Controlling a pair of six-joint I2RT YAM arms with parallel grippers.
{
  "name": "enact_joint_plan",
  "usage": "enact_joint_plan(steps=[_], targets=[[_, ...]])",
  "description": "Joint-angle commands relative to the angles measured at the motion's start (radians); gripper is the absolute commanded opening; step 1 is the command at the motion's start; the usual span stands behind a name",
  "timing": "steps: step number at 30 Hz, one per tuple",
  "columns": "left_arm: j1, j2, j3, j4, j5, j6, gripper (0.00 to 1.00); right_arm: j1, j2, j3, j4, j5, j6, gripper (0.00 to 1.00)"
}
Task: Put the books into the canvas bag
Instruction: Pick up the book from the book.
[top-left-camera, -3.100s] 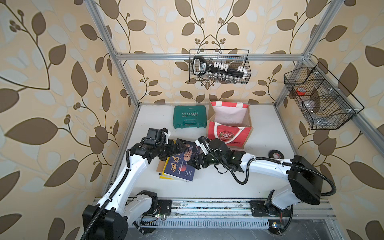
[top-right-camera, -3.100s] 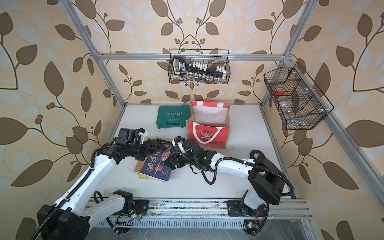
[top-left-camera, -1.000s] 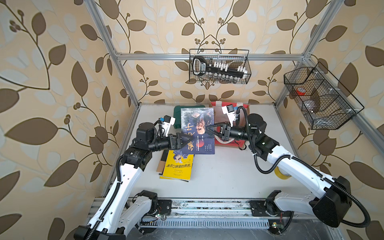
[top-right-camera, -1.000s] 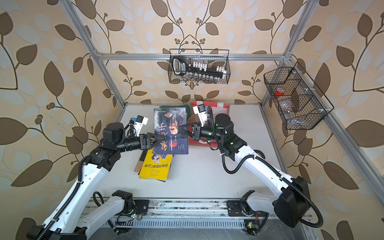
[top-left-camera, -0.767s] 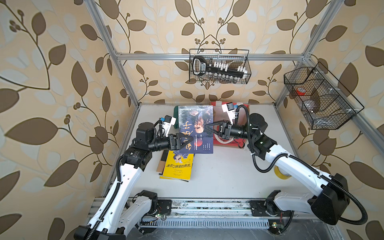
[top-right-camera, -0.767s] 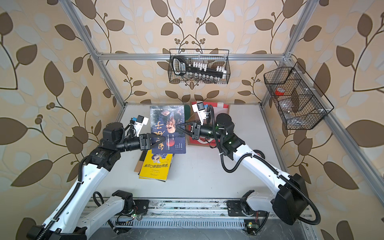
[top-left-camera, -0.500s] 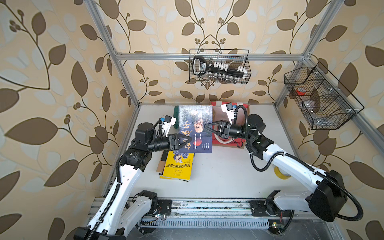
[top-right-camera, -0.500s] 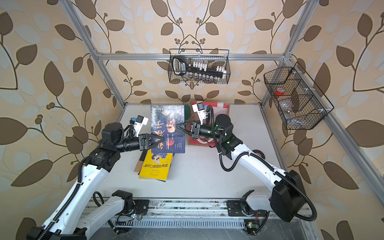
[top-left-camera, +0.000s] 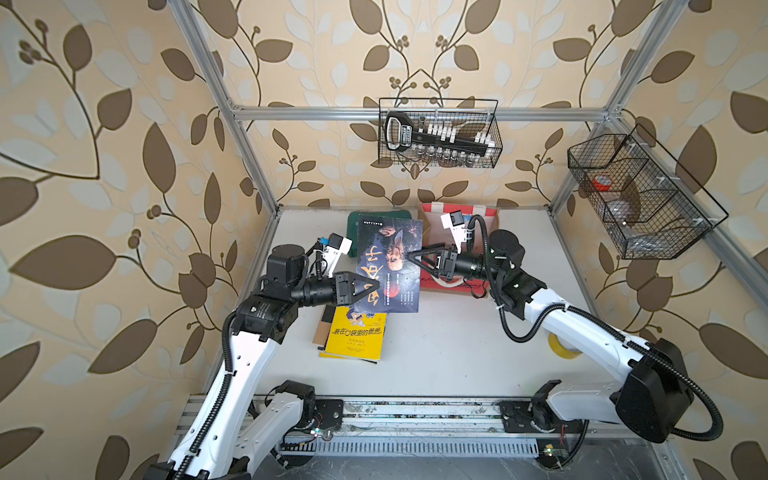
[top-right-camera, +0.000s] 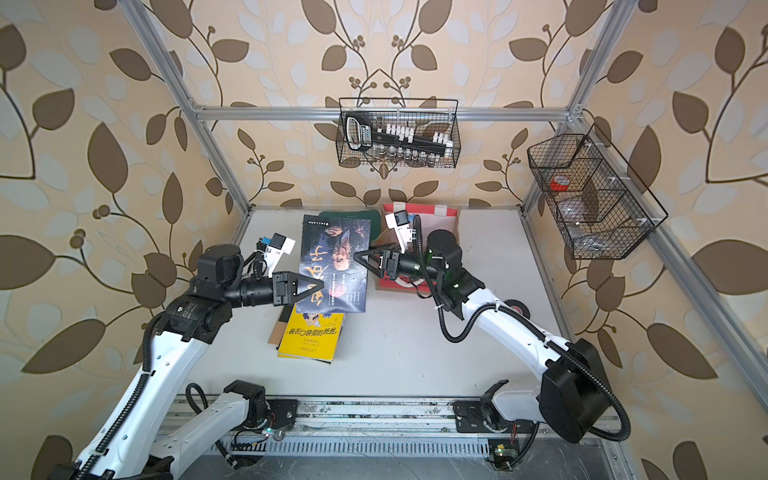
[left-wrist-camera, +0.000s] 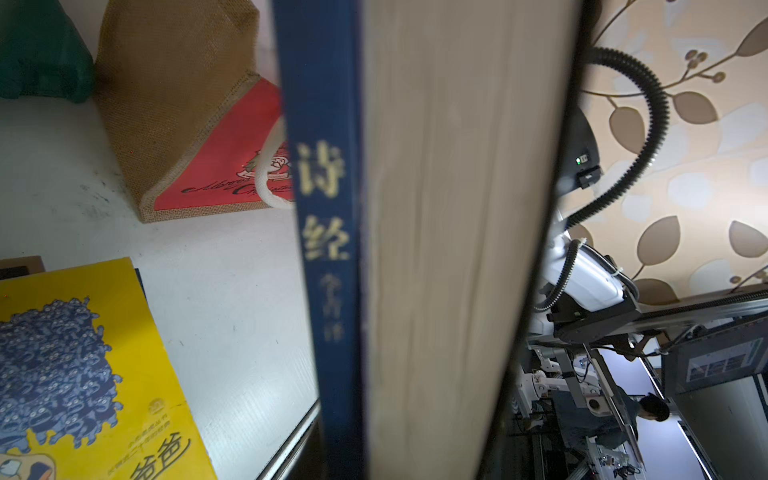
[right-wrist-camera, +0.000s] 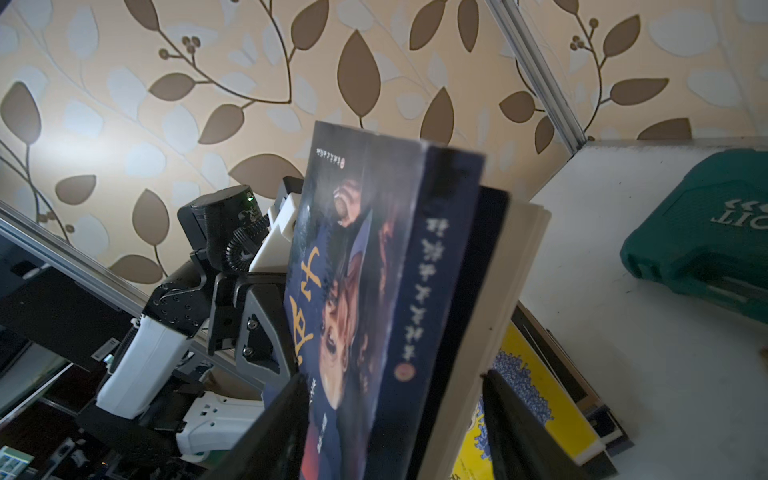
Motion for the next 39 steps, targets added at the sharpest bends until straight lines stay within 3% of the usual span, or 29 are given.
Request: enact_joint_plan(steps=[1, 7, 16, 23, 29, 31, 34, 36, 39], targets=[[-0.008, -0.029, 0.089, 0.039, 0.135, 0.076, 0.07, -0.062, -0.043, 0.026, -0.07, -0.093, -0.057, 0.76], [-0.008, -0.012, 0.118, 0.082, 0.269, 0.054, 0.16, -0.158, -0.11, 0.101, -0.315, -0.178, -0.209, 0.98], [-0.026, 0.003, 0.12, 0.105, 0.351, 0.047, 0.25, -0.173, -0.143, 0.128, -0.403, -0.253, -0.278, 0.99], [-0.058, -0.036, 0.079, 0.213, 0.434, -0.026, 0.29, -0.172, -0.158, 0.128, -0.292, -0.372, -0.222, 0.99], [-0.064, -0.046, 0.077, 0.271, 0.448, -0.064, 0.29, -0.173, -0.189, 0.099, -0.295, -0.33, -0.226, 0.99], [-0.064, -0.021, 0.088, 0.26, 0.419, -0.064, 0.22, -0.172, -0.199, 0.079, -0.27, -0.338, -0.212, 0.99], [-0.054, 0.064, 0.13, 0.129, 0.32, -0.007, 0.0, -0.172, -0.214, 0.042, -0.248, -0.329, -0.186, 0.99], [-0.021, 0.13, 0.151, 0.048, 0.278, 0.022, 0.0, -0.171, -0.229, 0.013, -0.259, -0.3, -0.187, 0.99], [0.06, 0.172, 0.088, 0.146, 0.256, -0.102, 0.0, -0.177, -0.267, -0.042, -0.266, -0.223, -0.194, 0.99]])
